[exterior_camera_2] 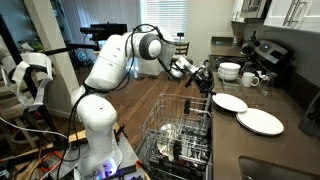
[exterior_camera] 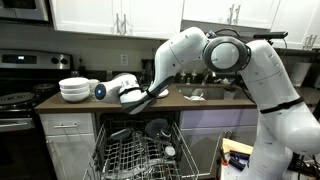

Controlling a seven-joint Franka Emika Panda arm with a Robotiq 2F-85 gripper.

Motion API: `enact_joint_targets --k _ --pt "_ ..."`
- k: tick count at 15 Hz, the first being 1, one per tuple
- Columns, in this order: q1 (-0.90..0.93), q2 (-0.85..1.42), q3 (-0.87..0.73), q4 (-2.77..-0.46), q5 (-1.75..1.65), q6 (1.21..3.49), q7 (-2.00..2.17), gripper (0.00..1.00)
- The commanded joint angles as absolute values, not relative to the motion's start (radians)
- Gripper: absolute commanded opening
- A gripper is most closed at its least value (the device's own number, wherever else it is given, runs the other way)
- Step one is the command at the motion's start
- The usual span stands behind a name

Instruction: Pick a plate on the counter and put it in the dishwasher

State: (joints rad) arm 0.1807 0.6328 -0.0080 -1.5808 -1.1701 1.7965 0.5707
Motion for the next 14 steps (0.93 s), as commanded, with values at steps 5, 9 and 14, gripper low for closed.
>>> enact_joint_targets --k 5,9,14 --pt "0.222 0.634 -0.013 -1.589 -1.240 1.742 0.583 0.02" --pt "0.235 0.641 -0.012 -1.589 -1.272 1.714 0.589 0.02" --pt "0.247 0.645 -0.009 -1.597 -1.326 1.682 0.612 0.02"
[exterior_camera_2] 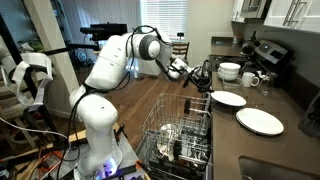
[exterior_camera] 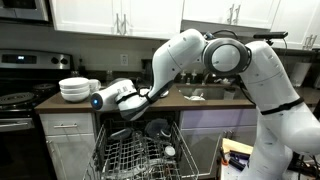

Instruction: Pick a plate on the counter and put it in the dishwasher

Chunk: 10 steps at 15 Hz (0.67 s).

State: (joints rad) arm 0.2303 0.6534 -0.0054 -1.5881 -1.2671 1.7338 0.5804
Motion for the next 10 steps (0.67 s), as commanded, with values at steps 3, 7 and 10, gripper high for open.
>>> enact_joint_targets --k 3,7,10 --pt "0.250 0.642 -0.004 -1.603 -1.354 1.673 0.628 0.02" --pt "0.241 0.619 0.020 -1.639 -1.385 1.727 0.617 0.02" --pt "0.239 0.607 0.042 -1.668 -1.407 1.762 0.615 0.02"
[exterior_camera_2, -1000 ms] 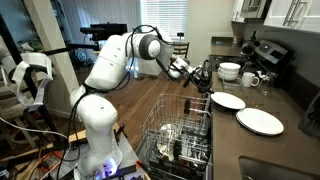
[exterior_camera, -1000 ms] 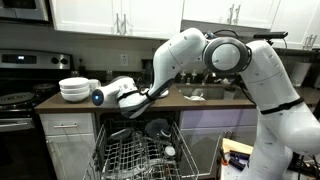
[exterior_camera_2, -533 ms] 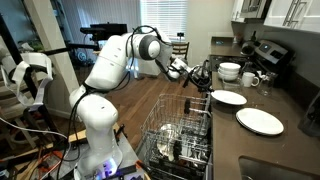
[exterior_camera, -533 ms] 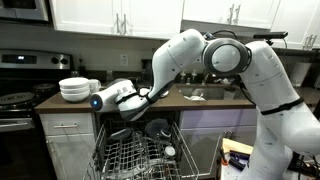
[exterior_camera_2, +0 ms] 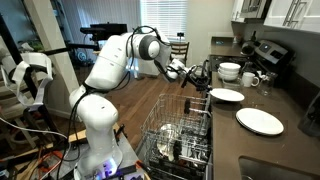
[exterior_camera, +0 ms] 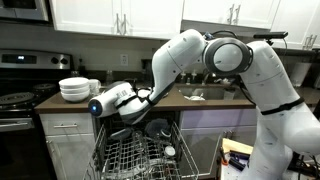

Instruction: Pick a plate on the counter and put it in the dishwasher

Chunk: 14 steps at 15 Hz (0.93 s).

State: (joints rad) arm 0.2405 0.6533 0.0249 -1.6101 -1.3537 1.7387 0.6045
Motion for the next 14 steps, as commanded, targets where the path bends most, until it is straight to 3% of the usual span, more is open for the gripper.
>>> enact_joint_targets --k 1,14 --pt "0.239 0.601 0.049 -1.679 -1.411 1.775 0.617 0.02" --pt "0.246 0.652 0.067 -1.641 -1.382 1.733 0.628 0.02"
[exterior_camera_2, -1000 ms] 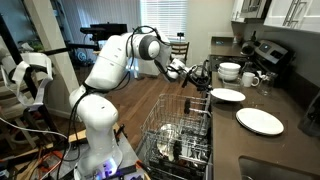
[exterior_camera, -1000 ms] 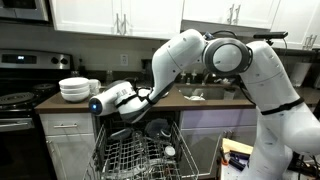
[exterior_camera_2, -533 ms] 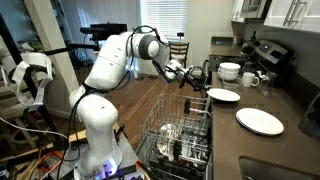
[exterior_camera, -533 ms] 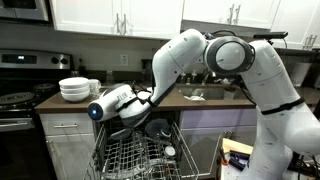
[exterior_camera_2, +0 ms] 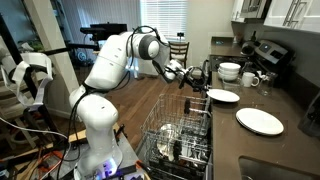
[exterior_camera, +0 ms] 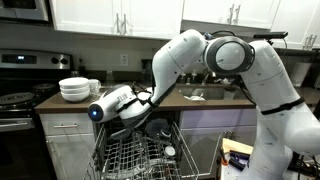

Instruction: Pick a plate on the counter and put it in the dishwasher

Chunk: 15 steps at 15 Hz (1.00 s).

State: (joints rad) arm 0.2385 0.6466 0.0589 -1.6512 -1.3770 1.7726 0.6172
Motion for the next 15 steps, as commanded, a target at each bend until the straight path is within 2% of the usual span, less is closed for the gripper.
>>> enact_joint_targets --k 1,15 --pt "0.254 0.659 0.069 -1.637 -1.380 1.715 0.632 0.02" --pt "0.322 0.682 0.104 -1.626 -1.388 1.554 0.704 0.02"
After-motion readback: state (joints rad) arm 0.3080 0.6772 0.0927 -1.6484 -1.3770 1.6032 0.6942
